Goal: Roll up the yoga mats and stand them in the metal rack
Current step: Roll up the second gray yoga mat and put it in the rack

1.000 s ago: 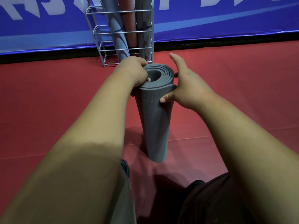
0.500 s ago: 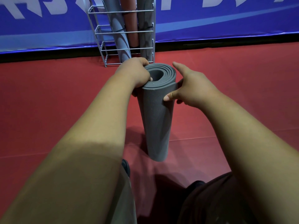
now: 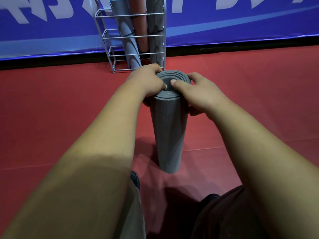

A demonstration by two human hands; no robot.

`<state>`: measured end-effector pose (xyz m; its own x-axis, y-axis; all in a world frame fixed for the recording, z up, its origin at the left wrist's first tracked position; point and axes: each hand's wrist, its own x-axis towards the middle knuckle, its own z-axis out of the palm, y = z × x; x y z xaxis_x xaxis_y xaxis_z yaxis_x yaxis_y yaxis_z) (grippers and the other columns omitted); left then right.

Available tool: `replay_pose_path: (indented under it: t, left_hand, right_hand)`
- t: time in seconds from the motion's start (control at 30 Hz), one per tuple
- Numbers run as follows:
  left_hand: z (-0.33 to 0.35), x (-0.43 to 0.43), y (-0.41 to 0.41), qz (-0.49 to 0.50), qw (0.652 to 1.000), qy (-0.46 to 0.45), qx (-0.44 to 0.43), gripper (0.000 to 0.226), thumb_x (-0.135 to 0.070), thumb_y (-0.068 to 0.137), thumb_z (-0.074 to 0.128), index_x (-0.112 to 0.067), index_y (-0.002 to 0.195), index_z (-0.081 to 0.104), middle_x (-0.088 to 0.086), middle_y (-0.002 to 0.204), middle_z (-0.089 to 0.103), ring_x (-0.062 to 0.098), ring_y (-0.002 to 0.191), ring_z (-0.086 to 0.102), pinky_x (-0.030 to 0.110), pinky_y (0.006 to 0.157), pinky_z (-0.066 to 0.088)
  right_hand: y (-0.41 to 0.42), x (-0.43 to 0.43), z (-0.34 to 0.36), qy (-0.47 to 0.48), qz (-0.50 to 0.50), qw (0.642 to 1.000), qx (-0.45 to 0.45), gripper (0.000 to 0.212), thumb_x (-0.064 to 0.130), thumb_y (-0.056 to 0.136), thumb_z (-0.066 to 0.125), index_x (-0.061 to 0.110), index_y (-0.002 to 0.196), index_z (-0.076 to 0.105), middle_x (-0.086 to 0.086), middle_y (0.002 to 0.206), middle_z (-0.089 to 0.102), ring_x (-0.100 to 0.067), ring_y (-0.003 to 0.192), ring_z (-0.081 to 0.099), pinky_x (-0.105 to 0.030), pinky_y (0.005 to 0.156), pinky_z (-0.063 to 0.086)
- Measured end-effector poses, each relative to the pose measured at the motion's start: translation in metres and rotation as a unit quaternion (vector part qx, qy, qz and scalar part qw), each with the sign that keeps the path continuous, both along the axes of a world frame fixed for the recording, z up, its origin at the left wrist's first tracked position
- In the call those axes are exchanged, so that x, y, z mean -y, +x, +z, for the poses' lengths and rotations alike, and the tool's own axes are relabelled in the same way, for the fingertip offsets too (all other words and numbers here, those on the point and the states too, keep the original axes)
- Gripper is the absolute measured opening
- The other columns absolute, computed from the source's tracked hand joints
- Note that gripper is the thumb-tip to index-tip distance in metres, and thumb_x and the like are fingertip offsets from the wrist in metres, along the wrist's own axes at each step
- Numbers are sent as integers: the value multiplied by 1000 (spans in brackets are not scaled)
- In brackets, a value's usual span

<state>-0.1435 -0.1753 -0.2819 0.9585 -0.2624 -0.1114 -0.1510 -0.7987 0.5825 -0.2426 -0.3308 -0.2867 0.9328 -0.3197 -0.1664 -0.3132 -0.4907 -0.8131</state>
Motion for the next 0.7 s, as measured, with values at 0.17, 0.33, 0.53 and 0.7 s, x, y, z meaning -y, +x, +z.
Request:
replay_pose_path:
  t: [0.17, 0.33, 0.53, 0.7]
  left_hand:
    - [2, -2, -3, 6, 1000, -14, 5, 34, -36, 82, 88, -36, 110, 68, 1, 100, 69, 28, 72, 74, 43, 46, 62]
    - [-1, -2, -1, -20, 999, -34, 22, 81, -30, 86, 85, -51, 155, 47, -6, 136, 63, 24, 95, 74, 35, 68, 63]
    - [2, -6, -1, -71, 997, -18, 28, 66, -19, 94, 79, -44, 151, 55, -4, 144, 63, 26, 122, 66, 38, 94, 60]
    - [1, -6, 3, -72, 996, 5, 51, 52, -16, 97, 76, -38, 142, 62, -2, 126, 64, 24, 101, 64, 28, 64, 53]
  right_hand:
    - [4, -7, 6, 4, -10, 1000, -9, 28, 39, 84, 66, 28, 110, 69, -11, 86, 75, -36, 59, 75, -60, 50, 62]
    - [11, -7, 6, 19, -16, 1000, -3, 22, 31, 85, 62, 29, 103, 73, -12, 82, 75, -31, 42, 67, -61, 48, 61]
    - [11, -12, 8, 25, -8, 1000, -9, 22, 26, 84, 61, 27, 103, 73, -15, 80, 74, -34, 44, 66, -64, 50, 61]
    - [10, -15, 4, 2, -9, 1000, -26, 32, 43, 86, 64, 26, 113, 69, -10, 90, 76, -33, 61, 74, -52, 56, 66]
